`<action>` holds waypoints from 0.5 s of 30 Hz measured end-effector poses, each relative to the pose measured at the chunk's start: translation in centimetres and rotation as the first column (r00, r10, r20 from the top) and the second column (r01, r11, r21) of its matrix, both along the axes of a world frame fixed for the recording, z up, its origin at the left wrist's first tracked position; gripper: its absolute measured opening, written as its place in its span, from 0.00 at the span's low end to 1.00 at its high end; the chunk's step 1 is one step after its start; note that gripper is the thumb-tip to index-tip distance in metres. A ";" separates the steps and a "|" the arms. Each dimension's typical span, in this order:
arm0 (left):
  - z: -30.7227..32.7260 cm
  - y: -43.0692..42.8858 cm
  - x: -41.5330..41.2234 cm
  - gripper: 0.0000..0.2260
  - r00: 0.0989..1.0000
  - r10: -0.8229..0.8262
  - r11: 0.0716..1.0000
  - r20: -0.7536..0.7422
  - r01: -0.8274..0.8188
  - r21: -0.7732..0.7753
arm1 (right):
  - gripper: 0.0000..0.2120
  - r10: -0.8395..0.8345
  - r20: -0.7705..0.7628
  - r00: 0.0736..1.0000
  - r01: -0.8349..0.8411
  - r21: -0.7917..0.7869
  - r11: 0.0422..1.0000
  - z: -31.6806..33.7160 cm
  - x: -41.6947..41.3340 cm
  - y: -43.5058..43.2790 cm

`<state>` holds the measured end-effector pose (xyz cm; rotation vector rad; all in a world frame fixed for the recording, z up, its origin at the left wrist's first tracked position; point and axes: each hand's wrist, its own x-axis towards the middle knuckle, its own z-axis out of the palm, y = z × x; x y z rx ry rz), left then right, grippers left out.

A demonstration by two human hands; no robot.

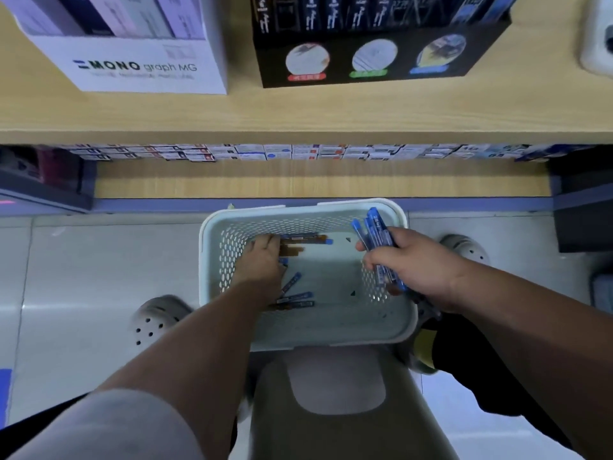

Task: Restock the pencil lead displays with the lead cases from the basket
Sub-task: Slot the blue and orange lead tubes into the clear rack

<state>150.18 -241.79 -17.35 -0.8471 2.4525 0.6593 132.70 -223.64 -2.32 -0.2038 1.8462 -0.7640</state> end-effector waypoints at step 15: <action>-0.9 -0.8 -0.6 0.17 0.999 -0.032 0.997 0.020 0.033 -0.065 | 0.08 -0.025 0.047 0.999 0.024 0.025 0.999 -0.6 0.2 -0.3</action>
